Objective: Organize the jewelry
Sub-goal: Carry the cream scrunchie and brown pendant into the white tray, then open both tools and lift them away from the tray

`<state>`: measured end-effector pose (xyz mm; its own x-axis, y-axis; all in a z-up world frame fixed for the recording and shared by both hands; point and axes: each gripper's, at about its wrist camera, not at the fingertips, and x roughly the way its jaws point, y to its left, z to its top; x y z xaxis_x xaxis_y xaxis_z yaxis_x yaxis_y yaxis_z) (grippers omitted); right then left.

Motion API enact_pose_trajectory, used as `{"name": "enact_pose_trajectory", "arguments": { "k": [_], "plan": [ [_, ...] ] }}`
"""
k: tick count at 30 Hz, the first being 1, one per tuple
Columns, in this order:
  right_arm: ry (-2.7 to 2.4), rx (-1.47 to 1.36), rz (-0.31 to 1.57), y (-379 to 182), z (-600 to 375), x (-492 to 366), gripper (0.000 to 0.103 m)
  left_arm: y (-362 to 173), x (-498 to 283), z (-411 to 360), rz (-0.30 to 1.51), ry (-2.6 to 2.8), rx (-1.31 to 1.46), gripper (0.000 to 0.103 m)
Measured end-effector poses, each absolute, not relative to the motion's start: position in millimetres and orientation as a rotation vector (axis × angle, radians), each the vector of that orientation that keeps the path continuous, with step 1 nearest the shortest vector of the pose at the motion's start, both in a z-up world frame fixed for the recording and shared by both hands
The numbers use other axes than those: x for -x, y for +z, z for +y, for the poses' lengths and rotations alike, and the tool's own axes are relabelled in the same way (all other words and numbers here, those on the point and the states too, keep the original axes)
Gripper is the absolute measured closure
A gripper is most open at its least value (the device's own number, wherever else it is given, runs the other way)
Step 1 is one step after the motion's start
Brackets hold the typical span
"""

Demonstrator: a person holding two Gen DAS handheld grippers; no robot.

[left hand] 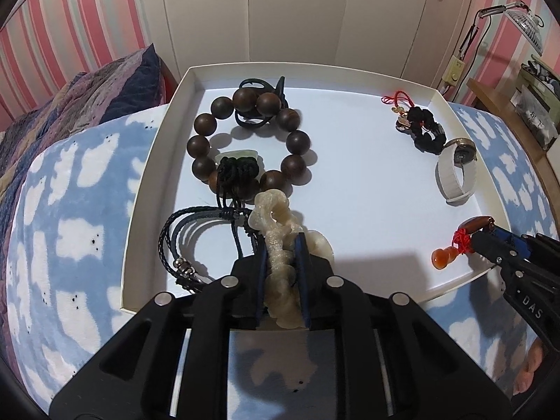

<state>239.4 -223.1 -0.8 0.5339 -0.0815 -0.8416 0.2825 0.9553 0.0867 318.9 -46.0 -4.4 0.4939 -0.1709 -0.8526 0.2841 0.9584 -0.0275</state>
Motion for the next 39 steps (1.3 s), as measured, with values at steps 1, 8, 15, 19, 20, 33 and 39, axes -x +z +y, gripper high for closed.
{"name": "enact_pose_trajectory", "arguments": {
  "k": [1, 8, 15, 19, 20, 33, 39],
  "plan": [
    [-0.214, -0.227, 0.981, -2, -224, -240, 0.083, -4, -319, -46, 1.019, -0.276, -0.123, 0.085],
    [-0.197, -0.253, 0.965, -6, -229, -245, 0.082, -6, -321, -42, 1.023, -0.259, -0.119, 0.071],
    [-0.206, -0.231, 0.962, -4, -225, -245, 0.08, -2, -315, -41, 1.022, -0.267, -0.117, 0.059],
    [-0.217, -0.231, 0.944, 1, -225, -242, 0.057, 7, -302, -42, 0.996, -0.267, -0.125, 0.043],
    [-0.217, -0.225, 0.941, 3, -224, -242, 0.057, 9, -300, -43, 0.989, -0.267, -0.128, 0.038],
    [-0.154, -0.208, 0.858, 43, -212, -217, 0.016, 51, -249, 8, 0.873, -0.095, -0.104, 0.003],
    [-0.171, -0.172, 0.776, 78, -202, -169, 0.003, 77, -194, 14, 0.794, -0.054, -0.098, 0.003]
  ]
}}
